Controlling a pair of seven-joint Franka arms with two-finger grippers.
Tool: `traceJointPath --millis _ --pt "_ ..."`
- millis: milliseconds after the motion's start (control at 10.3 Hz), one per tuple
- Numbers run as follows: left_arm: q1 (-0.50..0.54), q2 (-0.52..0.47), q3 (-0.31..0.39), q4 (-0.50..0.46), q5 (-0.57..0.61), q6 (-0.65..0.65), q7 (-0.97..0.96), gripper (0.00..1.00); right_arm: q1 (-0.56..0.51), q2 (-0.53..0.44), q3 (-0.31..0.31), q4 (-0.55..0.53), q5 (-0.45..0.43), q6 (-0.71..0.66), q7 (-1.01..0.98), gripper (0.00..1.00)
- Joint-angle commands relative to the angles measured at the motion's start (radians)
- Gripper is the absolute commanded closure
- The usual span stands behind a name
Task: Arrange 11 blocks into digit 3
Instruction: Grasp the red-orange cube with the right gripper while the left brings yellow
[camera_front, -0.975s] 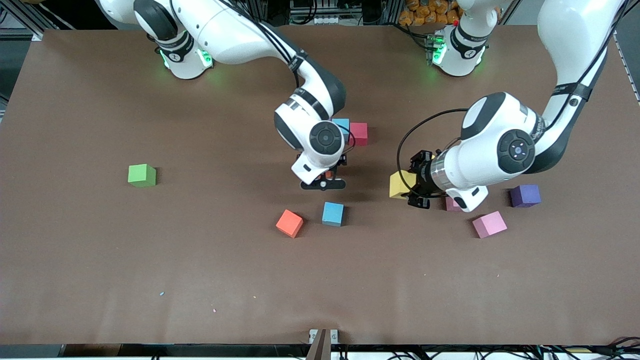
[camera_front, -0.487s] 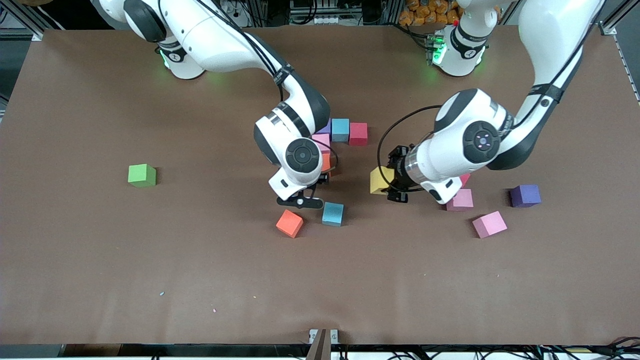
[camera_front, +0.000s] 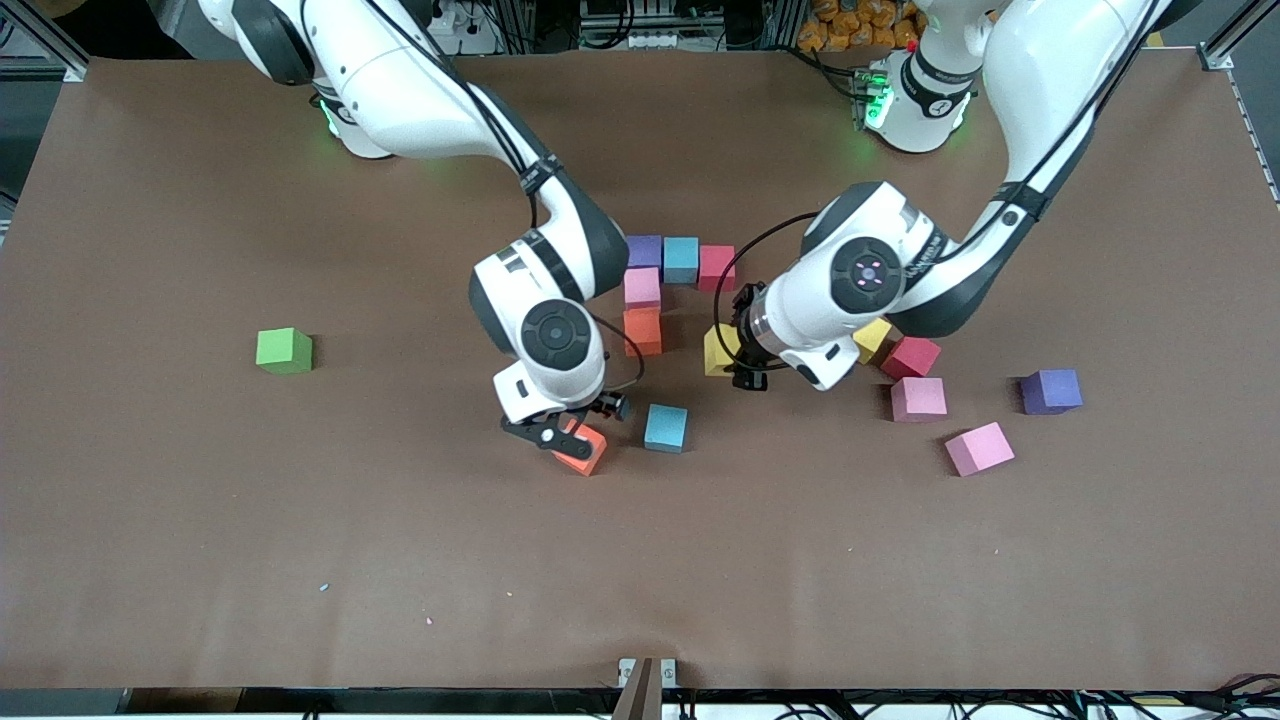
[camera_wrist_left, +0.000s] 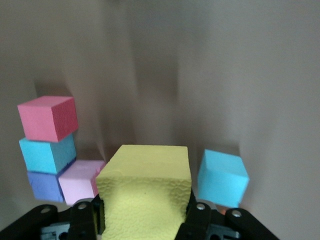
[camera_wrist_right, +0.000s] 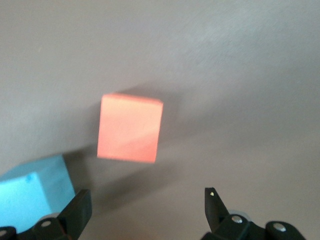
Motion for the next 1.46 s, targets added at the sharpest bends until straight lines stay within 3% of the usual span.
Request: traceJointPath --millis 0,390,1365 --pt "-0.033 -0.002 0.007 -0.048 0.068 0.024 -0.077 1.0 -0.046 0.005 0.009 -0.038 0.074 0.097 0.025 0.0" --pt "-0.154 0.083 0.056 -0.046 0.202 0.041 -0.203 1.0 -0.076 0.04 -0.007 -0.084 0.082 0.238 0.107 0.0" --pt "-0.317 0.147 0.188 -0.043 0.213 0.194 -0.413 1.0 -0.057 0.069 0.012 -0.067 0.091 0.319 0.198 0.0"
